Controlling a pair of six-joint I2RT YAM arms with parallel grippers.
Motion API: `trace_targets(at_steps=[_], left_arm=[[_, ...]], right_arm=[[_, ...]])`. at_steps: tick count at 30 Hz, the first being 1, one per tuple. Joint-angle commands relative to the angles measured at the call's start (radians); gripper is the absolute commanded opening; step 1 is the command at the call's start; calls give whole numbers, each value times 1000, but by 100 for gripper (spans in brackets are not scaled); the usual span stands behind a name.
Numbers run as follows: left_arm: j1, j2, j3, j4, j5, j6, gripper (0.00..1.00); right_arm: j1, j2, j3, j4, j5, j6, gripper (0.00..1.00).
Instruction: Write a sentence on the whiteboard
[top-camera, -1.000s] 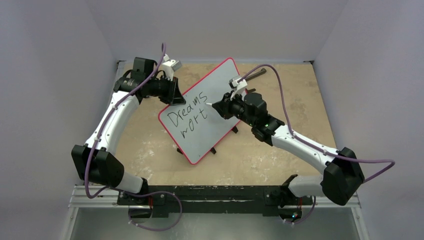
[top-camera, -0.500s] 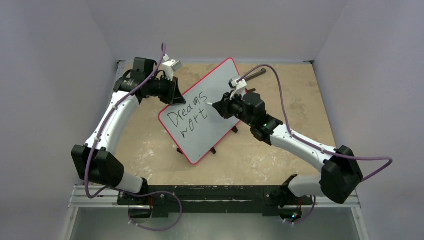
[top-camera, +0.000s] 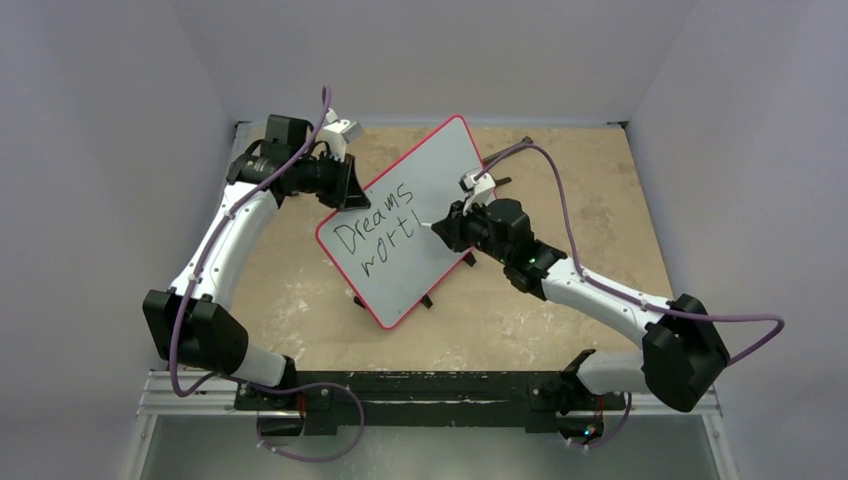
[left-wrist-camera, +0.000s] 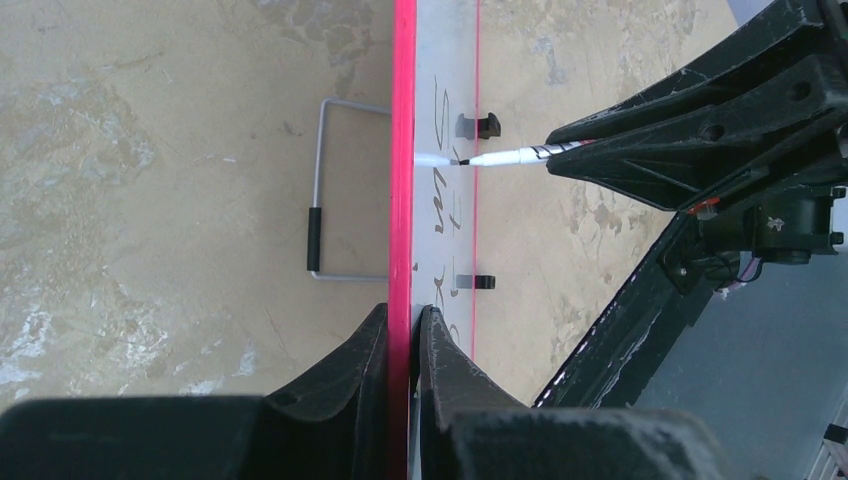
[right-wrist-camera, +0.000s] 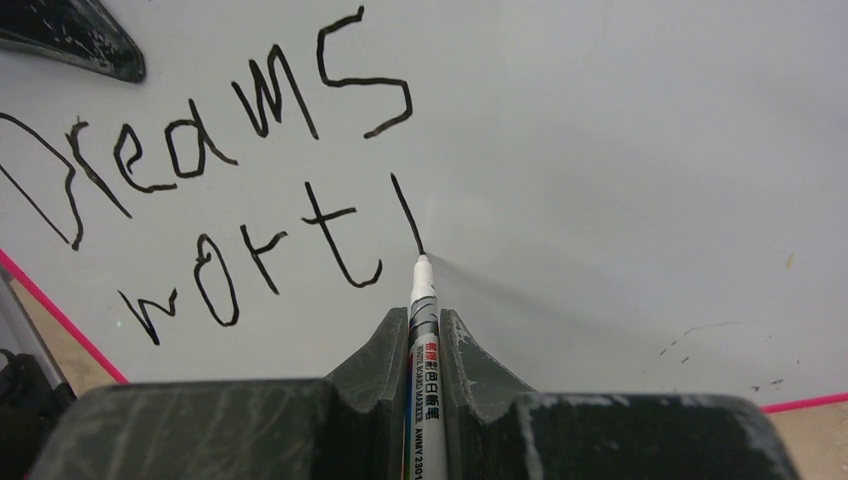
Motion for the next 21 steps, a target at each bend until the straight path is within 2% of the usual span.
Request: trace_targets(at_steps=[1,21], left_arm=[[-1,-24,13,53,-13,28,0],[-1,-22,13,54,-10,26,0]], right_arm=[[-5,-22,-41,-10,2,11,0],[-5,20,90,-15,30,4,0]])
